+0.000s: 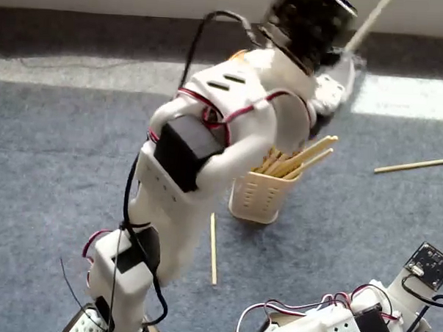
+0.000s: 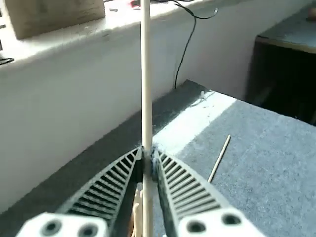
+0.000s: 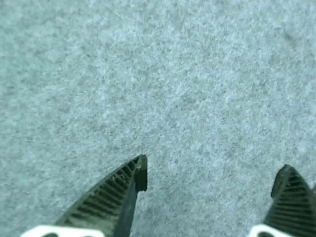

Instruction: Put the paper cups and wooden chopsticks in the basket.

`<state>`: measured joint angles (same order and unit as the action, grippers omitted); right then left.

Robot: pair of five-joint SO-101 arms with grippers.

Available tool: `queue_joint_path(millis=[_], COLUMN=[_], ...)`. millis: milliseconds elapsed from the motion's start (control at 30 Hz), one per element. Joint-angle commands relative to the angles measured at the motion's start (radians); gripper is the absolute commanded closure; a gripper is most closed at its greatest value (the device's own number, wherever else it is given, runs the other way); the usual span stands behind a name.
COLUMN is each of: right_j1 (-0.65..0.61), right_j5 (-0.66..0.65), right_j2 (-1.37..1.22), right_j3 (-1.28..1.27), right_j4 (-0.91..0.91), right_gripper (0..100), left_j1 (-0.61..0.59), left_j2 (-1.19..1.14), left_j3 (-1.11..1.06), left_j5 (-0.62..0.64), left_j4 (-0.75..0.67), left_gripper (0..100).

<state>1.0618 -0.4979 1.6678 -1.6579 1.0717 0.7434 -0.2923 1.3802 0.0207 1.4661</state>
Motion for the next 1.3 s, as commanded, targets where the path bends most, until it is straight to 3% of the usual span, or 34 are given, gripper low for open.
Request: queue_joint_path(millis=[0,67,233,433,633,867,1033,1200,1267], right_j1=[-0.016,-0.016,-0.022,-0.022,-0.022,-0.022,-0.022,-0.022,-0.022], right_j5=[0.011,0.009,0.009,0.009,0.008,0.006,0.005,0.005,0.005], right_j2=[0.008,0.008,0.008,0.008,0.008,0.008,0.008,0.008,0.008], right_j3=[-0.038,-0.039,-0.039,-0.039,-0.039,-0.039,-0.041,-0.041,-0.041], right_j4=[0.002,0.002,0.001,0.001,0.001,0.001,0.001,0.001,0.001], right_gripper=[61.6,61.6,61.6,61.6,61.6,61.6,61.6,61.6,61.6], left_j1=[0.133,0.171,0.199,0.174,-0.022,-0.211,-0.335,-0.358,-0.363], left_j2=[0.002,-0.015,0.085,0.297,0.392,0.415,0.676,1.244,1.465], left_j3=[0.157,0.285,0.286,0.28,0.255,0.013,-0.397,-1.145,-1.472], left_j5=[-0.233,-0.267,-0.308,-0.305,-0.269,-0.207,-0.206,-0.209,-0.207], left_j4=[0.043,0.104,0.259,0.296,0.302,0.302,0.302,0.276,0.153], left_gripper=[100,100,100,100,100,100,100,100,100])
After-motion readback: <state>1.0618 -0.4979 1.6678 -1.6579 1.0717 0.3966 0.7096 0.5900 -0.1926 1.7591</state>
